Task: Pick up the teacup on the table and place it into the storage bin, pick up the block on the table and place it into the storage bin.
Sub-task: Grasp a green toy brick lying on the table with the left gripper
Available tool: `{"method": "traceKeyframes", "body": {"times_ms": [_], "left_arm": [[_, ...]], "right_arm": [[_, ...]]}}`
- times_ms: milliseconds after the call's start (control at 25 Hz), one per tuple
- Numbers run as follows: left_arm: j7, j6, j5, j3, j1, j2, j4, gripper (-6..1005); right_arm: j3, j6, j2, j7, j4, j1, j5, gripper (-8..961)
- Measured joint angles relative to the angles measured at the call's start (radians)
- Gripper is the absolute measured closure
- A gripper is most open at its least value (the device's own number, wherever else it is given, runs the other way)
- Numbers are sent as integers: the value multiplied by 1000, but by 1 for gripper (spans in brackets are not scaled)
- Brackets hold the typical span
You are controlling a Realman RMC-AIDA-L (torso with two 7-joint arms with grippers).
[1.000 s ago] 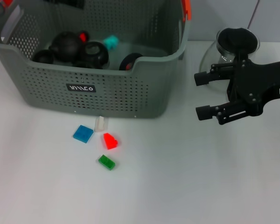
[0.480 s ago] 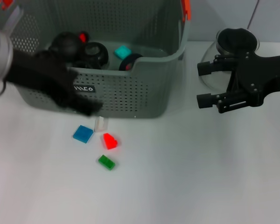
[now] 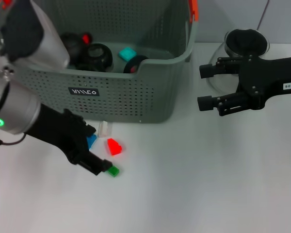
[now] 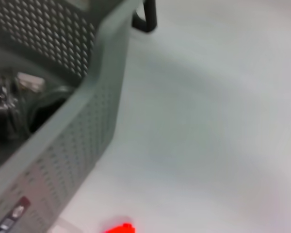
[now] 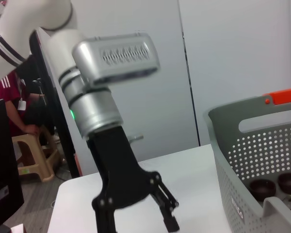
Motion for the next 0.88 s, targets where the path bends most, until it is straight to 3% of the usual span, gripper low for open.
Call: {"method": "traceKeyframes", "body": {"times_ms": [240,600,880], "left_arm": [[-53,-50,58,69,-32,-4,88,42],[-391,-151,138,271,-48,-5,148,51],[-522,-210,163,325,-71,-6,194,51]], "right_arm": [[4,0,4,8,0,0,0,12],[8,-5,1,6,-5,0,0,12],[1,-1,-5,-7,-8,2,0,12]]}}
